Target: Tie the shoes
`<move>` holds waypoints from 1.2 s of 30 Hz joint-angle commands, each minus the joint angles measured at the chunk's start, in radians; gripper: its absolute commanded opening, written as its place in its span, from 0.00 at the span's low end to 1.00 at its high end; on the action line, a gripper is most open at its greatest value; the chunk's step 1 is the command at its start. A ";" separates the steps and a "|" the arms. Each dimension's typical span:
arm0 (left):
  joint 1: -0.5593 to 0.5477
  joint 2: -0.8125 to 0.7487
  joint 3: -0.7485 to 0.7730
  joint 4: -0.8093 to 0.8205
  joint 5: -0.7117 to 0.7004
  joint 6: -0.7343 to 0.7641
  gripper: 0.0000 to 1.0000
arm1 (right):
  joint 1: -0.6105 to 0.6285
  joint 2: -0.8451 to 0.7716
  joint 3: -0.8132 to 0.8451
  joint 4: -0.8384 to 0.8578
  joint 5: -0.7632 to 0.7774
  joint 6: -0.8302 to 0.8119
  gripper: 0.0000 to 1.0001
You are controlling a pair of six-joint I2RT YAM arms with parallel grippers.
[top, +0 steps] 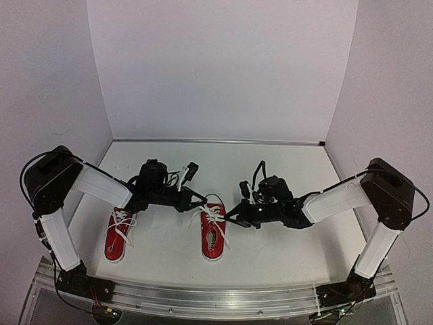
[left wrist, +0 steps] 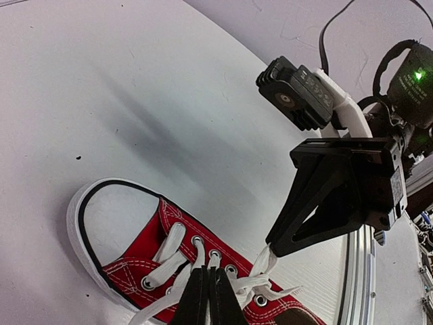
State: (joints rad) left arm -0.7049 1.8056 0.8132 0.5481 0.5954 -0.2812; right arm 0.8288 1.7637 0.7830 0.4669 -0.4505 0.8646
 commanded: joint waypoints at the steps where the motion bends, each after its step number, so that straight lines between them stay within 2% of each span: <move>1: 0.021 -0.047 0.001 -0.072 -0.053 0.037 0.00 | -0.005 -0.051 -0.036 -0.029 0.053 -0.015 0.00; 29: 0.054 -0.070 -0.018 -0.150 -0.138 0.083 0.00 | -0.027 -0.130 -0.150 -0.112 0.137 -0.041 0.00; 36: 0.052 -0.132 -0.063 -0.166 -0.065 0.146 0.00 | -0.030 -0.111 -0.121 -0.118 0.106 -0.062 0.00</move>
State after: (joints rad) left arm -0.6769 1.7499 0.7742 0.3913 0.5265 -0.1983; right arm 0.8137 1.6627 0.6579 0.4106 -0.3604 0.8333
